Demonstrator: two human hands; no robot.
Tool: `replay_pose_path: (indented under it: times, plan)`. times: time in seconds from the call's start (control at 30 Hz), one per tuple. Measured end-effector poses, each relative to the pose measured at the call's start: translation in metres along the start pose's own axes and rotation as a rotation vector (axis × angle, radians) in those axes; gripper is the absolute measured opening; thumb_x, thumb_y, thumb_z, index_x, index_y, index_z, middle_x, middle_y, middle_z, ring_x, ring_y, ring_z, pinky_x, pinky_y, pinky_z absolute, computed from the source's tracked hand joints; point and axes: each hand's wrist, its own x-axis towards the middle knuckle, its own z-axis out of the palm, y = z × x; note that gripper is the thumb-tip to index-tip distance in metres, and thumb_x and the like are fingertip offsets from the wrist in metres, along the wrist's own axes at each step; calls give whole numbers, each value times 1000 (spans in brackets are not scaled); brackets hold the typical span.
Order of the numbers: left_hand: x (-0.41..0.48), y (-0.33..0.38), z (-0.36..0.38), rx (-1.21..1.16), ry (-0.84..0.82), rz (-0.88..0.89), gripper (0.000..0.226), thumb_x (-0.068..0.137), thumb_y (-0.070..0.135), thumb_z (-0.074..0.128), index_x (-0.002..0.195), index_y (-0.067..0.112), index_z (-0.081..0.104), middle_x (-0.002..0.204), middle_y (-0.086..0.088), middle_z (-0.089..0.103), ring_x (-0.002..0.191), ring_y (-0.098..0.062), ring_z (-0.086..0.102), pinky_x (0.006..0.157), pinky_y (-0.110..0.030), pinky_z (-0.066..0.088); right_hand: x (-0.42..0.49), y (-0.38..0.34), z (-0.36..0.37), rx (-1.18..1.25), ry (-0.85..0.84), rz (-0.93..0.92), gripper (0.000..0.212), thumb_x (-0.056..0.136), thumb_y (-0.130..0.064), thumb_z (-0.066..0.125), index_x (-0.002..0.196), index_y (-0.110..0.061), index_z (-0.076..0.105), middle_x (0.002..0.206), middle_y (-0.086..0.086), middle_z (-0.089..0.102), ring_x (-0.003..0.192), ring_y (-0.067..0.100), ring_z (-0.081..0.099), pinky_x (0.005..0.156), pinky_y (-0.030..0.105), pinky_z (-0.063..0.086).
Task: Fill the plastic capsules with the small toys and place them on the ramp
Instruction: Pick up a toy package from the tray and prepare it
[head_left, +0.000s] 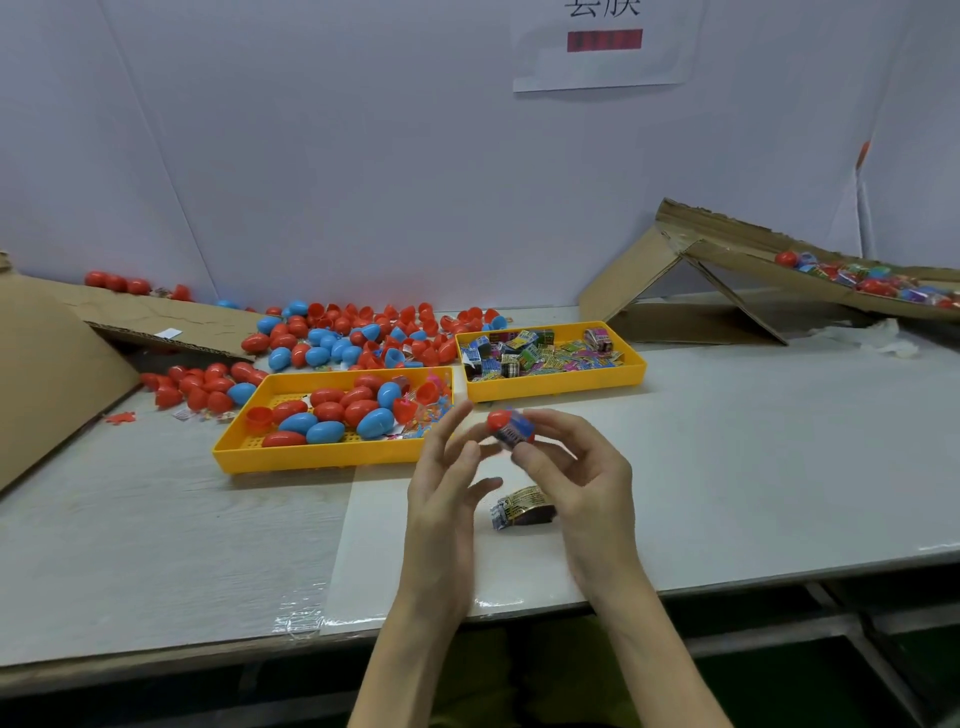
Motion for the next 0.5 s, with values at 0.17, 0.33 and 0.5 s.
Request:
replay_pose_path:
  times: [0.17, 0.33, 0.5]
  plan:
    - [-1, -3, 4, 482, -91, 107, 62, 84, 32, 65, 141, 39, 41, 129, 20, 60, 127, -2, 52, 97, -21, 45, 8, -5, -10, 138, 229, 180, 24, 91, -10, 67, 114, -14, 65, 101, 7, 75, 95, 21, 73, 76, 23, 57]
    - [-2, -8, 2, 912, -289, 15, 92, 82, 35, 78, 148, 50, 16, 128, 25, 49, 122, 6, 46, 97, -12, 42, 40, -23, -30, 460, 227, 558, 25, 93, -13, 64, 117, -3, 64, 96, 11, 74, 82, 14, 73, 73, 23, 55]
    - [0, -9, 5, 1074, -359, -90, 90, 81, 30, 73, 149, 50, 17, 123, 20, 50, 120, -8, 48, 110, -32, 41, 118, -41, -42, 446, 219, 651, 11, 97, -5, 57, 105, 1, 62, 89, 13, 69, 82, 18, 67, 67, 23, 53]
